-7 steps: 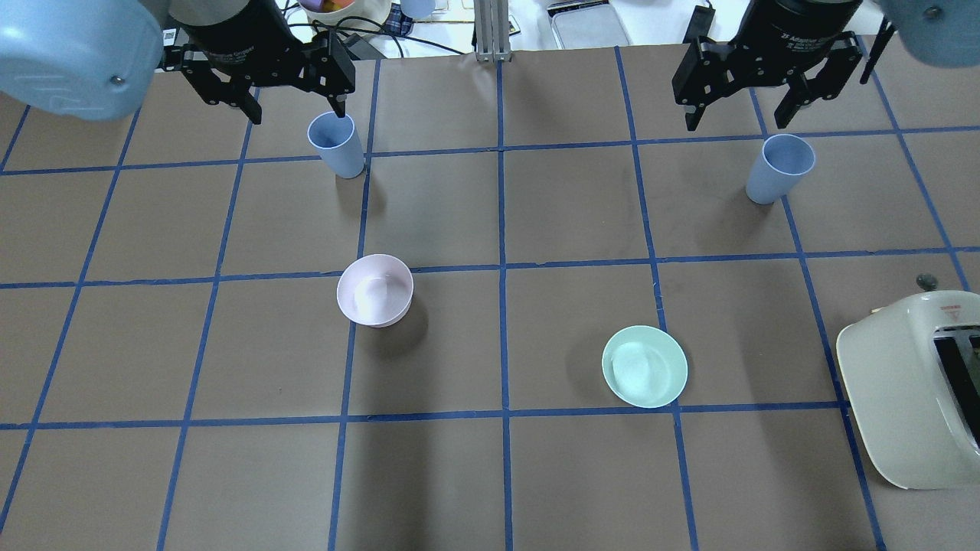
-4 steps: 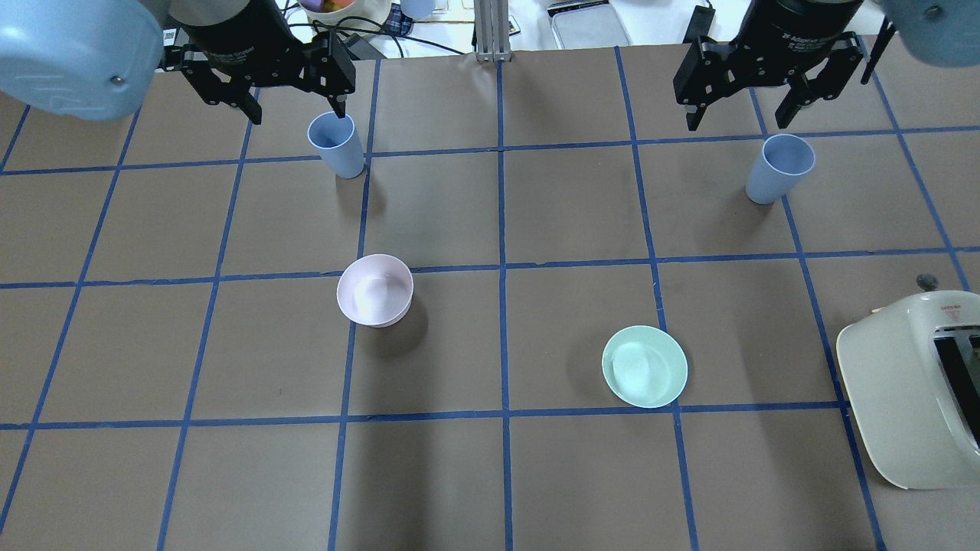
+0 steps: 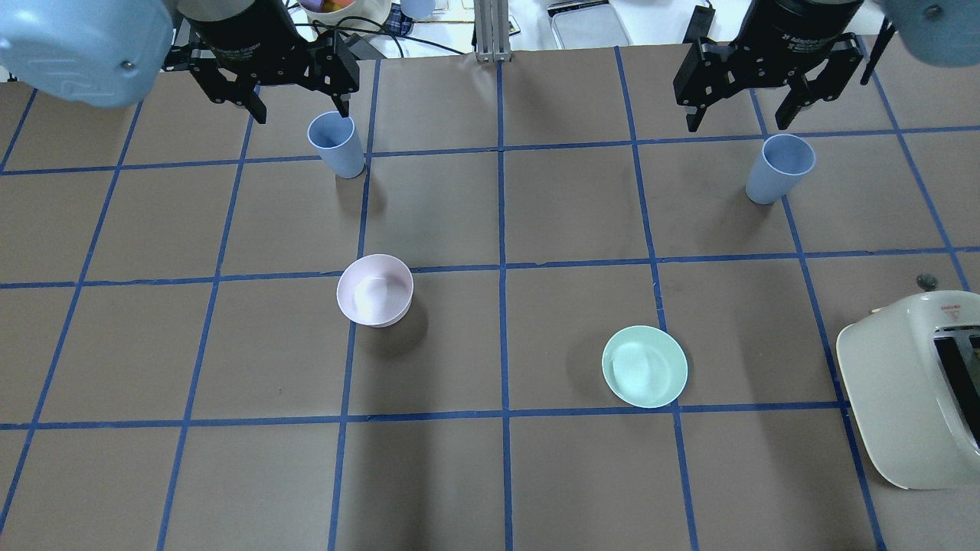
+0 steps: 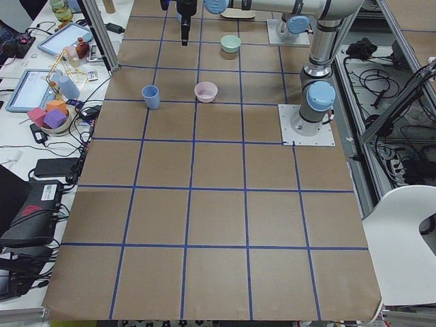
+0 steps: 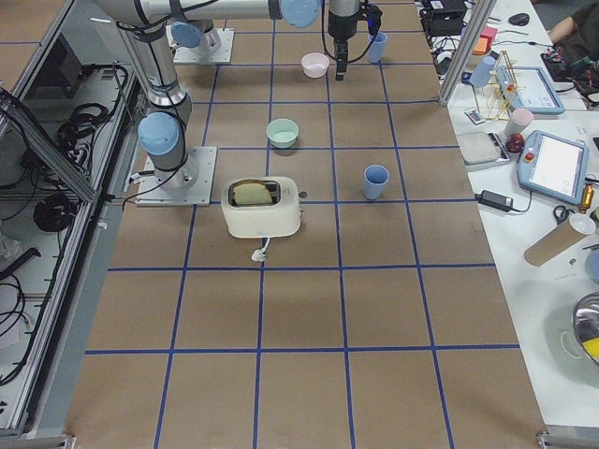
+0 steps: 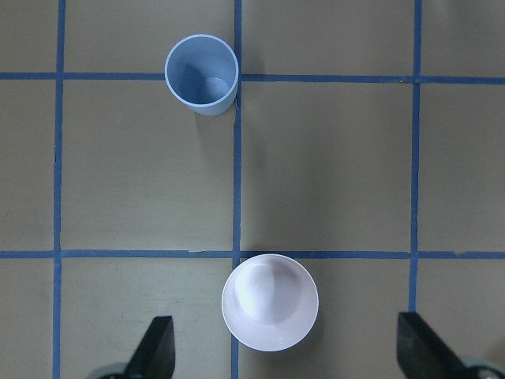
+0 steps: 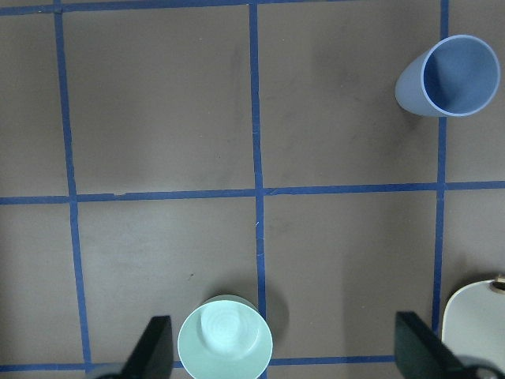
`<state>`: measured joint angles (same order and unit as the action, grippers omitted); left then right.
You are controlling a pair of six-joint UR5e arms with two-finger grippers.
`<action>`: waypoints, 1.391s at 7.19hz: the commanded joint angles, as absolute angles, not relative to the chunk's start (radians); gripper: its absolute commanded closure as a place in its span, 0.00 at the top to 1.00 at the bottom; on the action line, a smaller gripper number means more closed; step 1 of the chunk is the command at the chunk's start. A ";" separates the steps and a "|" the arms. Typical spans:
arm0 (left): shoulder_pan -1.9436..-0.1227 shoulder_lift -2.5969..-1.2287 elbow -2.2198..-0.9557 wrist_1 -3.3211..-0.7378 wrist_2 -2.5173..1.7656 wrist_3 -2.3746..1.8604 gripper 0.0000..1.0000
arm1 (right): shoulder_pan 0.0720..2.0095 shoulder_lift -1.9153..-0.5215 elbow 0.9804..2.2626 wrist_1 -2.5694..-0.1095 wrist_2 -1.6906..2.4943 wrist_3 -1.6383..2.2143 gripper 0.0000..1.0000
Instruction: Stack blue cups with both arms
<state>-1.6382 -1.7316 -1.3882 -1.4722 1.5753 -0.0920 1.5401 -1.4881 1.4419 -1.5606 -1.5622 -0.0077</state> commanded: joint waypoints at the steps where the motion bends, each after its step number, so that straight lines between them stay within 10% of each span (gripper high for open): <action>1: -1.634 -1.787 -1.318 -1.513 1.574 -0.095 1.00 | 1.540 -1.488 1.442 -1.560 -1.562 -0.008 1.00; 8: -1.629 -2.293 -1.032 -1.424 1.669 -0.061 1.00 | 1.540 -1.483 1.442 -1.569 -1.562 -0.008 1.00; 10: -1.629 -2.325 -1.042 -1.385 1.672 -0.057 0.75 | 1.540 -1.483 1.442 -1.569 -1.560 -0.008 1.00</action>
<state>-1.6292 -2.3027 -1.0369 -1.4014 1.6698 -0.0592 1.5401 -1.4835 1.4419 -1.5692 -1.5611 -0.0076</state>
